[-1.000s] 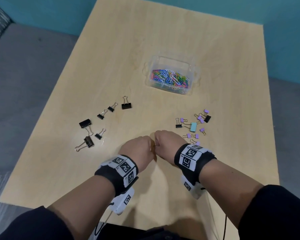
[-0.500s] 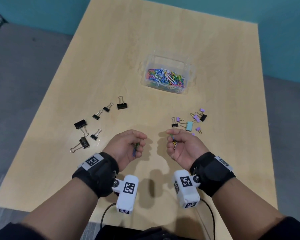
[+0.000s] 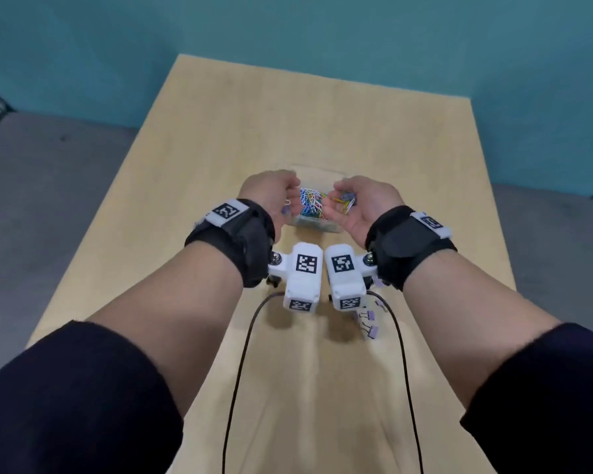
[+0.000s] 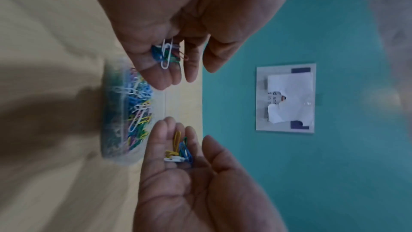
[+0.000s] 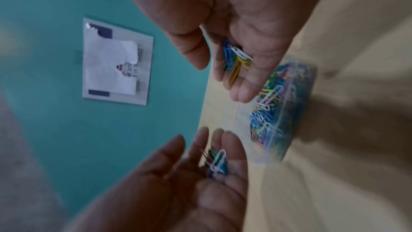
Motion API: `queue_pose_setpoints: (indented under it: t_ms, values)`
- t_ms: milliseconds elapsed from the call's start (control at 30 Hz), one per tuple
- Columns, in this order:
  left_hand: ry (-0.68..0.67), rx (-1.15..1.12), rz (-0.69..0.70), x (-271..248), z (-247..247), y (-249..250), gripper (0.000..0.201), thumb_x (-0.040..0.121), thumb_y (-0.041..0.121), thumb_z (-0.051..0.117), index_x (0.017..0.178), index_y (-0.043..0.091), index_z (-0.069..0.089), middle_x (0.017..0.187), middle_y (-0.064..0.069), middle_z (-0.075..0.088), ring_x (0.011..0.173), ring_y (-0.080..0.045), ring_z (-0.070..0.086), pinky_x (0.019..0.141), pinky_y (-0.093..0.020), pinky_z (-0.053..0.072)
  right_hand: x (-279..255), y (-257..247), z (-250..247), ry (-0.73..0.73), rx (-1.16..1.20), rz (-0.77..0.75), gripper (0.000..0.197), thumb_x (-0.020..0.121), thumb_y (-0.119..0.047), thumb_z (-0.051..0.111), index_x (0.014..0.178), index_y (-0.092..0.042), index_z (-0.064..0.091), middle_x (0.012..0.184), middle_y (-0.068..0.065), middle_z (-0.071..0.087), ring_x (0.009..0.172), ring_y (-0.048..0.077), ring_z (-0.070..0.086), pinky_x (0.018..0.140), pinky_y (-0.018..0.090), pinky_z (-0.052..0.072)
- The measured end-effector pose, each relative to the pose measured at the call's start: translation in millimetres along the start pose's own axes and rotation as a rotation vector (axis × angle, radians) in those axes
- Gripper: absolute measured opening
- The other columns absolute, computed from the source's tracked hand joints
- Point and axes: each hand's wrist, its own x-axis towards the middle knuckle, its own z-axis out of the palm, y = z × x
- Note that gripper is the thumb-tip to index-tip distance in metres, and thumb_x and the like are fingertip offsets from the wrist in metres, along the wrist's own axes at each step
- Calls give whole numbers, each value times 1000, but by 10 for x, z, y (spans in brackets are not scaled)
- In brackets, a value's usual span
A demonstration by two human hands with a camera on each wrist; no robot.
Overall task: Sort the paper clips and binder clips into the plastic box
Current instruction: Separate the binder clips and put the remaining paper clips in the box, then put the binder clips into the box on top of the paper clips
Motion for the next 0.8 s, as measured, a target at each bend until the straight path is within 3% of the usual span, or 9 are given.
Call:
queue_pose_setpoints:
  t_ms: [67, 133, 167, 233, 300, 367, 500, 700, 800]
  values:
    - [-56, 113, -21, 89, 92, 107, 35, 87, 34, 61, 107, 6, 61, 96, -15, 59, 86, -21, 49, 78, -33, 46, 43, -115, 71, -41, -119, 28, 25, 94, -26, 55, 100, -2, 54, 97, 16, 51, 81, 31, 61, 71, 40, 55]
    - [-91, 230, -65, 112, 82, 159, 57, 82, 51, 62, 122, 12, 58, 121, -14, 57, 106, -22, 50, 96, -42, 43, 45, -192, 49, -75, -274, 72, 47, 94, -44, 51, 122, -6, 48, 112, 13, 47, 95, 33, 57, 62, 44, 53]
    - [-102, 255, -75, 106, 40, 177, 58, 84, 55, 59, 126, 14, 55, 123, -8, 55, 113, -24, 48, 99, -45, 41, 45, -220, 1, -86, -333, 78, 54, 94, -49, 50, 128, -8, 45, 120, 13, 44, 105, 34, 53, 61, 44, 52]
    - [-93, 240, -48, 92, -115, 205, 53, 89, 52, 54, 126, 14, 54, 123, -3, 52, 115, -24, 46, 97, -43, 41, 46, -264, -157, -72, -401, 42, 56, 92, -52, 49, 128, -10, 47, 132, 13, 42, 121, 35, 43, 77, 48, 49]
    - [-42, 213, 31, 45, -364, 210, 36, 92, 46, 54, 111, 16, 59, 111, -1, 55, 106, -22, 51, 89, -38, 44, 16, -272, -368, 23, -490, -44, 46, 94, -47, 50, 123, -11, 52, 123, 9, 51, 112, 29, 50, 86, 45, 46]
    - [27, 235, 94, 6, -684, 177, 21, 93, 38, 54, 100, 19, 59, 96, 0, 58, 92, -20, 56, 85, -36, 46, -27, -235, -633, 118, -622, -142, 30, 95, -36, 50, 112, -12, 56, 108, 7, 57, 95, 25, 56, 82, 42, 47]
    - [178, 355, 195, -118, -1431, 42, 9, 92, 20, 55, 95, 17, 63, 99, -8, 65, 84, -19, 63, 80, -35, 51, -18, 1, -1172, 227, -1275, -254, 26, 91, -32, 52, 109, -14, 59, 104, 7, 64, 92, 27, 61, 81, 39, 51]
    - [467, 720, 131, -345, -2397, -187, 7, 83, 28, 62, 83, 23, 67, 88, -8, 70, 84, -30, 66, 86, -51, 54, 144, 369, -1298, 183, -1716, -208, 21, 87, -32, 54, 92, -13, 47, 87, 8, 58, 71, 23, 54, 53, 30, 38]
    - [488, 1072, 36, -462, -2479, -299, 17, 84, 39, 60, 85, 22, 64, 84, -5, 69, 82, -27, 64, 79, -43, 53, 269, 461, -1214, 188, -1797, -229, 21, 90, -32, 51, 95, -13, 42, 83, 8, 54, 68, 24, 51, 49, 30, 32]
